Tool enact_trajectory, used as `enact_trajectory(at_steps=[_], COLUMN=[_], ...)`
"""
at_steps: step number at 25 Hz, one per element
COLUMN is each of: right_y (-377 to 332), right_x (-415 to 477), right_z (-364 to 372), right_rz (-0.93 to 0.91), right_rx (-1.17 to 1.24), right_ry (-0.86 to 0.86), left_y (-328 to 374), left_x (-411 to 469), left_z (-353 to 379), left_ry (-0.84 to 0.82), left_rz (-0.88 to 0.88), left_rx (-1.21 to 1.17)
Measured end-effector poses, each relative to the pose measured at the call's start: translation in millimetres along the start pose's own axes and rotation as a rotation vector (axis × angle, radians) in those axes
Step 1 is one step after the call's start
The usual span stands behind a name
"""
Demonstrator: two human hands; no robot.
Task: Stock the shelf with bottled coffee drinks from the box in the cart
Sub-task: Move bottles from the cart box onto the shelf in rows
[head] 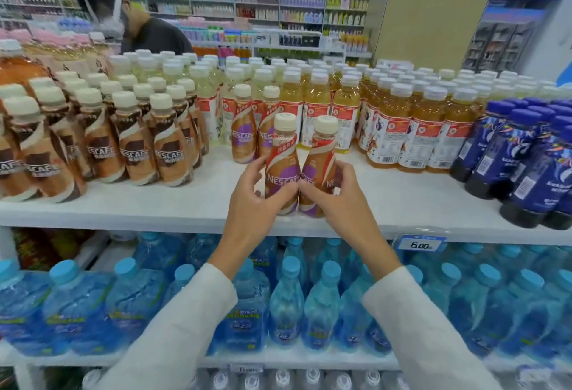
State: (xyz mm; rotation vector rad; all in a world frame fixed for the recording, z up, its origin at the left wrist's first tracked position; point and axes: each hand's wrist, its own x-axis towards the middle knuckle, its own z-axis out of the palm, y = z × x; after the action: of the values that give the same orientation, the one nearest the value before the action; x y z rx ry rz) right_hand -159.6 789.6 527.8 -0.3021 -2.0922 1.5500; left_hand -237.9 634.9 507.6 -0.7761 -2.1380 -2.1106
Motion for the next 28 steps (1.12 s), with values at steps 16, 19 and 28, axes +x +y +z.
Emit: enact_trajectory(at_steps=[16, 19, 28], right_y=[12.1, 14.1, 17.9], right_x=[-13.2, -18.2, -17.5], right_z=[-13.9, -2.3, 9.9], right_rz=[0.001, -0.053, -0.02], right_rx=[-0.085, -0.121, -0.232], right_ry=[-0.052, 0.1, 0.233], left_y=[-1.4, 2.7, 7.1], left_x=[-3.4, -8.1, -6.6], left_z=[-8.4, -6.5, 4.9], left_ry=[0.051, 0.09, 0.149], left_rz=[-0.027, -0.019, -0.049], left_rx=[0.174, 0.189, 0.266])
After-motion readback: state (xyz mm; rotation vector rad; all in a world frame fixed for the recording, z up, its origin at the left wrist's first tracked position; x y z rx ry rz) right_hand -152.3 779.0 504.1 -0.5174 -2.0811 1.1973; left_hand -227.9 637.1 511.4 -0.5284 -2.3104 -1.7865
